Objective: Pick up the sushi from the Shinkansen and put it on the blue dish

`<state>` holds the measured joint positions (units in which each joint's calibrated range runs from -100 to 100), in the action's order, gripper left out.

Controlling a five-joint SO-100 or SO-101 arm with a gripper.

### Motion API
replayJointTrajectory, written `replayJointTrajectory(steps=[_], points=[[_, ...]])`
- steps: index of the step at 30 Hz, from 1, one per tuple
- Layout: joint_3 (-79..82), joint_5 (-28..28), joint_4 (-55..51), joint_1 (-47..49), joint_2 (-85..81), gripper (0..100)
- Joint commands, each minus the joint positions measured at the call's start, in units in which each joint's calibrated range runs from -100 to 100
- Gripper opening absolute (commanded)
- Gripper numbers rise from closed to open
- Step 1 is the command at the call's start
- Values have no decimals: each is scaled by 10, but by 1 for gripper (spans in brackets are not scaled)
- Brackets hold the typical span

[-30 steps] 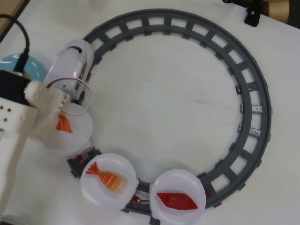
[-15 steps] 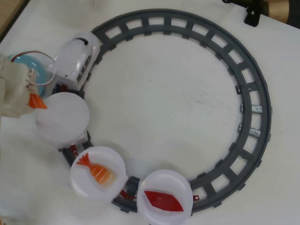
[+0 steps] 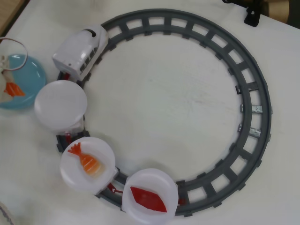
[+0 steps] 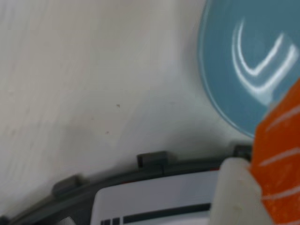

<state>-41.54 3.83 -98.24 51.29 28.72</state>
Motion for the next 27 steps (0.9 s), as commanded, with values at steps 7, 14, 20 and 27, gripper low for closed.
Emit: replayJointTrajectory(steps=[7,14,20,27], points=[[-138,4,-10,38,98,3],[-229,3,-9,39,179,3],[-283,0,-9,38,226,3],[-301,3,-9,40,262,9]])
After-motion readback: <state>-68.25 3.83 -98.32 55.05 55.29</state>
